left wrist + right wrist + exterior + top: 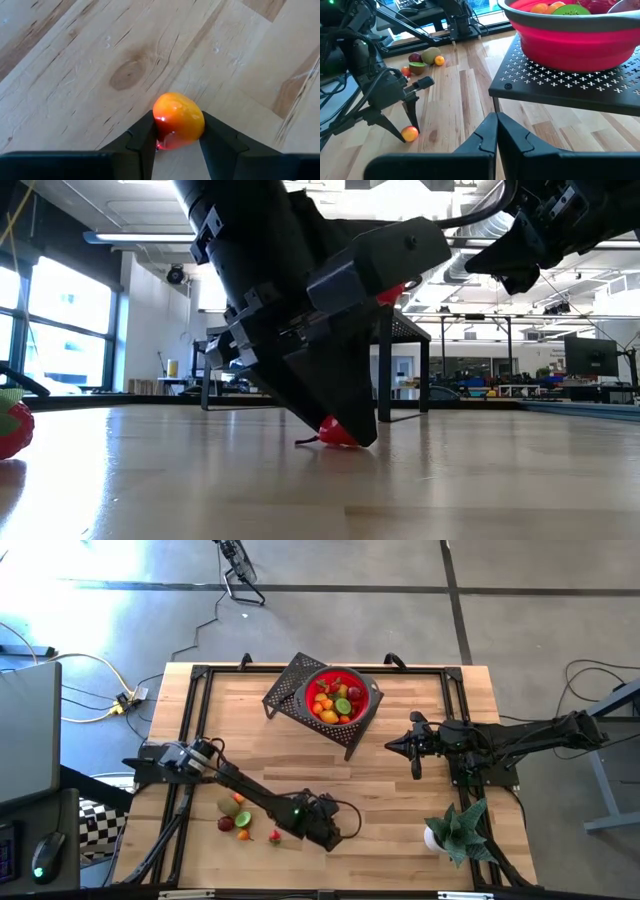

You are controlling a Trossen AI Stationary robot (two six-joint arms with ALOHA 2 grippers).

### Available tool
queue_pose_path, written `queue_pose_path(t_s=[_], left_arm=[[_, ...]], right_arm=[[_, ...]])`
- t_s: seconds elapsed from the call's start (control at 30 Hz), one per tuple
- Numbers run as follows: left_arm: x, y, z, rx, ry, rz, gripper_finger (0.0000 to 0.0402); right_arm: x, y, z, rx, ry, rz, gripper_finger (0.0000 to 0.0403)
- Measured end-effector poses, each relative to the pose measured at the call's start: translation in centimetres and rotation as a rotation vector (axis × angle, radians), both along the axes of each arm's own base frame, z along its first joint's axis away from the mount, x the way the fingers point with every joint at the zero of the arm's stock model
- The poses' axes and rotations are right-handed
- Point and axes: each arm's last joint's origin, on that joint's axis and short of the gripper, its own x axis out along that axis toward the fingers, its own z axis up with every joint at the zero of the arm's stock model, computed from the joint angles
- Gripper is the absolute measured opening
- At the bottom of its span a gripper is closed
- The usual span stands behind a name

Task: Pick & Place Fruit
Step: Put the pear into the strainer bowl on the shelf

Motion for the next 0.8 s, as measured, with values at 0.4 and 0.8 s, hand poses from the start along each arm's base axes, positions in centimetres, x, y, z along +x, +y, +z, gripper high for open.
queue_pose_path(t_s=[0.4, 0.8], left_arm=[[0.6, 2.1, 4.6, 0.028, -0.063, -0.094, 0.0127], [2.8, 5.1, 13.0, 0.065, -0.151, -0.264, 0.0127]], right_arm=[[0.0, 0.0, -0.1, -0.003, 0.013, 0.004, 0.0002], [-0.1, 0.0, -0.3, -0.005, 0.036, 0.005, 0.0002]])
